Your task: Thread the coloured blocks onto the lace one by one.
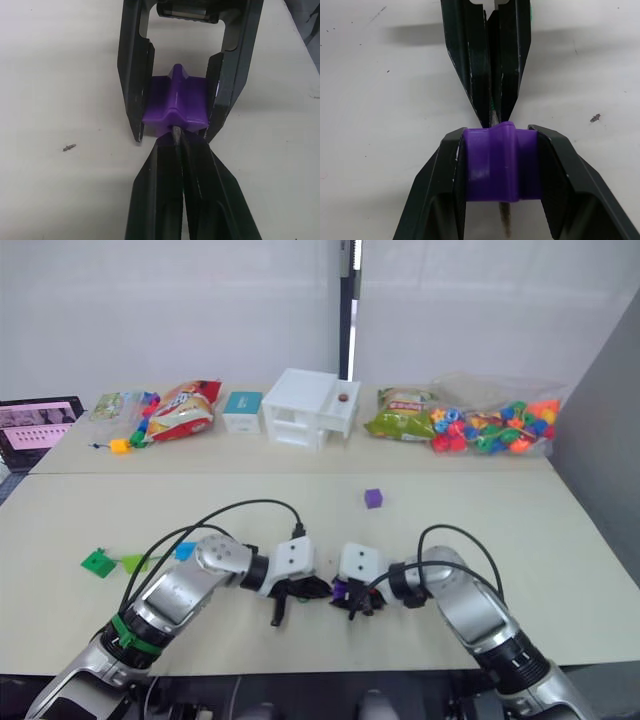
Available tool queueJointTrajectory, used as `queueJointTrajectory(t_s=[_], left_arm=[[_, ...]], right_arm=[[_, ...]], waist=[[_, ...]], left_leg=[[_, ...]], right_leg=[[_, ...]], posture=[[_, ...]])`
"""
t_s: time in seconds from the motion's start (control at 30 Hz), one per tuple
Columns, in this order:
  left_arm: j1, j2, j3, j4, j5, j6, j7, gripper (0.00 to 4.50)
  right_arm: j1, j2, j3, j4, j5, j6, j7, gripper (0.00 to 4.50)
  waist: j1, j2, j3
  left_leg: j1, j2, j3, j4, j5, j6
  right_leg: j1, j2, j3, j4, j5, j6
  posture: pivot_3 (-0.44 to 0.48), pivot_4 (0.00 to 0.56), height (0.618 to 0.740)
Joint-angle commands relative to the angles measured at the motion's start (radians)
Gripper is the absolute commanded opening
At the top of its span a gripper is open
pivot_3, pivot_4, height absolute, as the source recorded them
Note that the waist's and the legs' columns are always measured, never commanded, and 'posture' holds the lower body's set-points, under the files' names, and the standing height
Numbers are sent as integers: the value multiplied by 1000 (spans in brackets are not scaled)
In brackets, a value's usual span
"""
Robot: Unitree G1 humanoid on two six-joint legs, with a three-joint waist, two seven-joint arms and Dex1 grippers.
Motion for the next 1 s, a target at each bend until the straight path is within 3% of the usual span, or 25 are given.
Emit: queueJointTrajectory(t_s=[0.03,0.1,0.37,0.53,0.73,0.83,1.0], left_arm=[[-25,-31,-27,-29,-24,-16,-39,0],[-28,-35,-37,-10,-12,-21,-40,0],[20,102,62,-49,-27,-85,-93,2615],[80,161,119,-56,-51,-119,-103,2620],[100,145,100,31,13,-221,-57,2620],[110,127,83,60,34,-258,-53,1845],[118,100,84,85,39,-298,-43,148]], right_arm=[[-5,15,-1,-32,18,2,-15,1377],[-6,19,2,-30,15,2,-18,1377],[-4,4,14,-26,-5,7,-22,1377],[-2,-4,10,-29,-2,10,-26,1377],[-4,-7,10,-36,2,19,-28,1377],[-7,-7,10,-41,5,27,-30,1377],[-6,-11,7,-46,6,32,-31,1377]], waist=[[0,0,0],[0,0,0],[-8,0,0],[-6,0,0],[-2,0,0],[-3,0,0],[-1,0,0]], left_leg=[[0,0,0,0,0,0],[0,0,0,0,0,0],[1,1,0,-1,0,0],[1,1,0,-1,0,0],[1,0,0,-1,0,0],[1,0,0,-1,0,0],[1,0,0,-1,0,0]], right_leg=[[0,0,0,0,0,0],[0,0,0,0,0,0],[-1,1,0,1,0,0],[0,0,0,0,0,0],[0,0,0,0,0,0],[0,0,0,0,0,0],[1,0,0,0,0,0]], posture=[[0,150,740],[0,150,740],[0,150,740],[0,150,740],[0,150,740],[0,150,740],[0,150,740]])
